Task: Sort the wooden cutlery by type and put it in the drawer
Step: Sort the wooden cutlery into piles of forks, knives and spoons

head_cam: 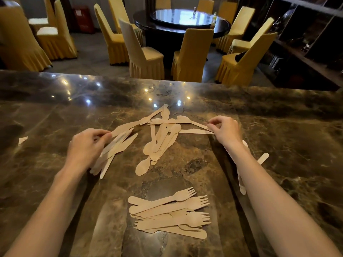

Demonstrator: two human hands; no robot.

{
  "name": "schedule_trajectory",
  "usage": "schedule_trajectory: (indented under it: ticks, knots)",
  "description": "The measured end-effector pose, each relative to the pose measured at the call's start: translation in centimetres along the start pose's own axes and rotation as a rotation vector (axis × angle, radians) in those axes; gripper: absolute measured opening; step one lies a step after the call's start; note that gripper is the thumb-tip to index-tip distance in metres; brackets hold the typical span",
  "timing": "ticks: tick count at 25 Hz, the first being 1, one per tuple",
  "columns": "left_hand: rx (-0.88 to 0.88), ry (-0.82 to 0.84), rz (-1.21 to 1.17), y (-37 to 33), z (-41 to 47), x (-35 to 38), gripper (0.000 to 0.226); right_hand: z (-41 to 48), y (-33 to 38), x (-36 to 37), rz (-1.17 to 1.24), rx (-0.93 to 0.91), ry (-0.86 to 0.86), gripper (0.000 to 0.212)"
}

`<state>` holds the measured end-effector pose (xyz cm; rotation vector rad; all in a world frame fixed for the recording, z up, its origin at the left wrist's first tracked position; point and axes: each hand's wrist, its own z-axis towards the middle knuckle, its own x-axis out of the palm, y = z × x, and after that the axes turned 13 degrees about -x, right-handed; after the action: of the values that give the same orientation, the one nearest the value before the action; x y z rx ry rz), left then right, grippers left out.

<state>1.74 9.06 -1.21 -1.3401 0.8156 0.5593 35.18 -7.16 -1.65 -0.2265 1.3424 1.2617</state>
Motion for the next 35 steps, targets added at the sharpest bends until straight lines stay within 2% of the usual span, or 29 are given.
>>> schedule_trajectory:
  ticks: [4,7,10,13,16,19,23,28,31,35]
  knots:
    - [-0.13,0.023,0.063,1.1,0.1,-0.1,0.014,0.9,-1.4,1.4,-0.193,-0.03,0.077,0.024]
    - [-0.12,0.047,0.146,1.0,-0.3,0.3,0.013,1.2,-1.3,1.9,-0.293,-0.091,0.077,0.023]
    - [-0.062,0.001,0.225,0.8,-0.1,0.4,0.011,0.8,-0.9,2.2,-0.388,-0.155,0.075,0.02]
    - [-0.03,0.009,0.201,0.3,0.1,0.3,0.014,0.8,-0.5,2.3,-0.373,-0.092,0.121,0.019]
    - [0.06,0.004,0.183,-1.3,0.3,0.7,0.015,1.0,0.1,1.6,-0.215,0.034,0.161,0.011]
    - [0.181,0.044,0.131,-4.3,1.3,2.0,0.02,0.0,0.3,-0.2,-0.066,0.059,0.04,0.009]
    - [0.296,0.214,0.145,-9.0,3.2,5.6,0.032,-5.4,-0.6,-4.1,0.049,0.156,-0.182,0.009]
    - [0.339,0.315,0.298,-11.5,4.7,9.1,0.038,-13.2,-1.8,-6.2,0.019,0.374,-0.254,0.011]
    - [0.347,0.344,0.266,-11.5,5.5,9.7,0.031,-15.3,-2.5,-5.7,0.015,0.389,-0.307,0.009]
    - [0.307,0.378,0.234,-11.8,5.9,9.3,0.026,-15.3,-3.0,-5.2,-0.069,0.358,-0.279,0.015]
